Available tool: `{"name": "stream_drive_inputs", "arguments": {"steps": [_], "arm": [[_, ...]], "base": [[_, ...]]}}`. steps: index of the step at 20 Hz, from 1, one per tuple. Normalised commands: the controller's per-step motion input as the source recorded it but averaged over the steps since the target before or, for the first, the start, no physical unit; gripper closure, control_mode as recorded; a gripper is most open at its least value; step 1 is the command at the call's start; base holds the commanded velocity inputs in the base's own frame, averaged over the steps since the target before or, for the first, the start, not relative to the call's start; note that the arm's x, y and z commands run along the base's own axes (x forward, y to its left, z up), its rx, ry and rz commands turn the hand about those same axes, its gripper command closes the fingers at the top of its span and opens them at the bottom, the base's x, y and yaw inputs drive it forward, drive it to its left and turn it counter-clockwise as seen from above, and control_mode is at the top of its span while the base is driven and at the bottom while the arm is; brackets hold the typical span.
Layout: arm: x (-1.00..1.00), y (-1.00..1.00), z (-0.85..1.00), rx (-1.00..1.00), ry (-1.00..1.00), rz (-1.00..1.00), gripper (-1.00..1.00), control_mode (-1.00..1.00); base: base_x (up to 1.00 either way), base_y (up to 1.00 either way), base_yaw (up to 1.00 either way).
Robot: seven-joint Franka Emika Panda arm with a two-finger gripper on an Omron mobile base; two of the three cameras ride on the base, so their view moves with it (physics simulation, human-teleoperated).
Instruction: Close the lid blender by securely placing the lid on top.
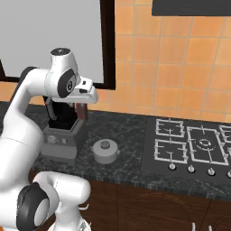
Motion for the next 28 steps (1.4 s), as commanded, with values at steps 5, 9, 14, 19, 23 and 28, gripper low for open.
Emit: {"name": "stream_drive_inputs", "arguments": {"steps": [5, 9, 14, 19, 23, 28], "arm": [[-0.12, -0.35, -0.26, 0.00, 0.01, 0.00, -1.00, -1.00], [0.00, -0.87, -0.96, 0.00, 0.11, -0.05, -1.00, -1.00], [0.13, -0.50, -0.92, 0.00, 0.15, -0.02, -1.00, -1.00], [0.35, -0.20, -0.74, 0.01, 0.07, 0.00, -1.00, -1.00], [0.47, 0.08, -0.48, 0.00, 0.00, 0.00, -1.00, -1.00], [0.35, 0.06, -0.42, 0.00, 0.00, 0.00, -1.00, -1.00]], "base": [[0.00, 0.00, 0.00], [0.00, 0.00, 0.00], [0.00, 0.00, 0.00], [0.00, 0.00, 0.00], [0.00, 0.00, 0.00], [0.00, 0.00, 0.00]]}}
